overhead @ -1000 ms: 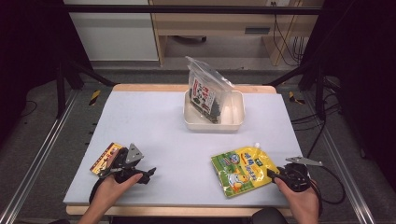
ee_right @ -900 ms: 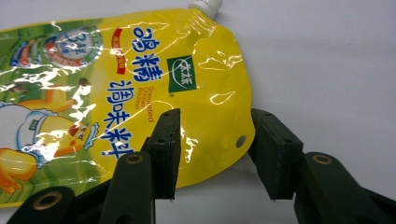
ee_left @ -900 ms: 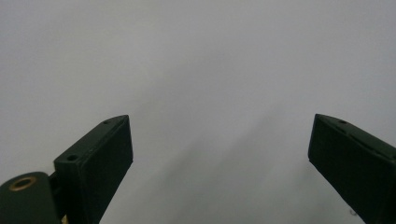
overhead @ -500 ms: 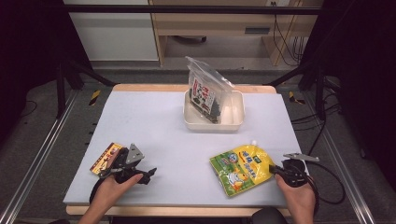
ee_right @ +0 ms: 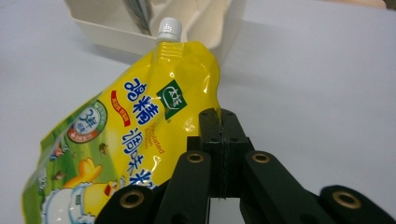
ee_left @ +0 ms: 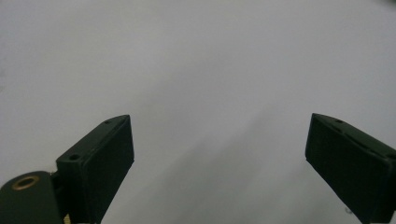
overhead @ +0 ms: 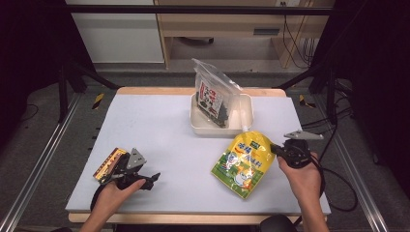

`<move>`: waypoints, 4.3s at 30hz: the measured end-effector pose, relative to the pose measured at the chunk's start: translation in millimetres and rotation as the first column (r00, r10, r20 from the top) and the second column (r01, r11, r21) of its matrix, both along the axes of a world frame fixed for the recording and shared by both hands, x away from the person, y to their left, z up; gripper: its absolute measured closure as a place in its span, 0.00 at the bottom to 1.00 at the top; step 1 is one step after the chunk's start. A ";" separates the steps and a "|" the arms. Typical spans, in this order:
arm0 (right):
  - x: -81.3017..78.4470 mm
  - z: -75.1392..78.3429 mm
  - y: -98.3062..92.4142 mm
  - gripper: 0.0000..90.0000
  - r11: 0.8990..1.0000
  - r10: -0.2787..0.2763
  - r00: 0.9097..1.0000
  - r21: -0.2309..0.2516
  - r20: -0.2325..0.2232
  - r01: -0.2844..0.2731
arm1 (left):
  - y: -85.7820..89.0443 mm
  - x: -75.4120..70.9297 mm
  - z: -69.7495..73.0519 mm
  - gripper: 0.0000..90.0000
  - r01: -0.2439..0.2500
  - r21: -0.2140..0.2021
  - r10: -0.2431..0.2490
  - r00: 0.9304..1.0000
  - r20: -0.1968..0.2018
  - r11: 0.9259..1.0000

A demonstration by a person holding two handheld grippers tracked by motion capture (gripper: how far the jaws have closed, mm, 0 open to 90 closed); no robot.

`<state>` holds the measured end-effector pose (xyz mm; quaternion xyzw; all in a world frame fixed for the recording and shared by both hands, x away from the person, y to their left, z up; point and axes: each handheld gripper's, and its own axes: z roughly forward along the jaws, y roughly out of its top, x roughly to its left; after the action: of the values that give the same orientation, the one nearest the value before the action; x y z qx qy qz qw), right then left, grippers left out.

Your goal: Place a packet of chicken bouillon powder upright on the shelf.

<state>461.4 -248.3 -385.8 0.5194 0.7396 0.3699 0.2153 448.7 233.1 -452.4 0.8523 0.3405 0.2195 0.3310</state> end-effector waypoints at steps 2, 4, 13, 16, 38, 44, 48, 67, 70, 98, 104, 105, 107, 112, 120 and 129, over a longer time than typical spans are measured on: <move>3.6 9.6 7.2 1.00 1.000 0.025 1.000 -0.018 0.008 -0.025 | -0.1 0.1 0.3 0.09 0.003 -0.001 -0.003 1.000 -0.001 1.000; 7.3 19.2 15.3 1.00 0.997 0.061 0.998 -0.037 0.020 -0.060 | -0.5 -0.1 0.5 0.09 0.006 -0.002 -0.006 1.000 -0.002 1.000; 20.0 51.6 50.0 1.00 0.972 0.220 0.974 -0.099 0.056 -0.214 | 0.2 -1.0 2.6 0.09 0.012 -0.025 -0.012 1.000 -0.003 1.000; 21.0 60.2 59.3 1.00 0.961 0.263 0.962 -0.105 0.068 -0.255 | -0.1 -2.2 4.3 0.09 0.023 -0.029 -0.023 1.000 -0.001 0.999; 26.6 95.3 129.5 1.00 0.839 0.531 0.843 -0.195 0.088 -0.508 | -20.2 1.6 50.0 0.12 0.182 -0.037 -0.181 0.983 0.022 0.983; 21.6 99.2 141.3 1.00 0.809 0.573 0.814 -0.224 0.094 -0.543 | -27.0 10.1 72.1 0.13 0.218 0.003 -0.218 0.976 0.021 0.976; 19.5 100.9 147.2 1.00 0.790 0.598 0.796 -0.232 0.092 -0.567 | -31.5 14.5 84.1 0.14 0.246 0.019 -0.246 0.969 0.020 0.969; 14.8 104.1 167.8 1.00 0.723 0.677 0.731 -0.264 0.087 -0.638 | -45.9 30.5 106.0 0.22 0.333 -0.010 -0.333 0.943 -0.010 0.943; 14.8 104.8 170.5 1.00 0.719 0.681 0.727 -0.266 0.087 -0.641 | -52.4 32.3 107.7 0.25 0.356 -0.010 -0.356 0.934 -0.025 0.934; 15.9 101.2 161.6 1.00 0.710 0.697 0.710 -0.233 0.098 -0.665 | -67.1 58.5 122.2 0.74 0.430 0.020 -0.426 0.899 -0.104 0.902; 18.2 98.0 150.1 1.00 0.726 0.679 0.728 -0.231 0.093 -0.647 | -76.7 57.4 135.2 0.77 0.456 0.110 -0.448 0.890 -0.089 0.883; 18.2 97.5 149.1 1.00 0.728 0.677 0.730 -0.231 0.091 -0.646 | -78.6 58.0 138.7 0.77 0.458 0.130 -0.450 0.889 -0.088 0.879; 18.3 95.5 146.8 1.00 0.731 0.673 0.734 -0.232 0.089 -0.642 | -80.8 60.3 144.3 0.77 0.463 0.160 -0.455 0.886 -0.087 0.872; 18.8 87.8 141.3 1.00 0.734 0.669 0.740 -0.227 0.078 -0.640 | -88.4 61.5 147.0 0.77 0.479 0.209 -0.470 0.878 -0.094 0.853; 18.6 79.1 134.1 0.90 0.729 0.671 0.740 -0.221 0.046 -0.648 | -96.0 58.1 146.6 0.77 0.501 0.217 -0.493 0.865 -0.090 0.838; 20.2 78.7 138.1 0.64 0.703 0.691 0.722 -0.268 0.035 -0.659 | -99.9 52.6 146.7 0.78 0.522 0.230 -0.518 0.851 -0.084 0.821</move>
<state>481.6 -110.2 -307.1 0.1567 0.9008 0.3660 0.1736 501.3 133.1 -305.7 0.9487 0.0686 0.1535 0.2679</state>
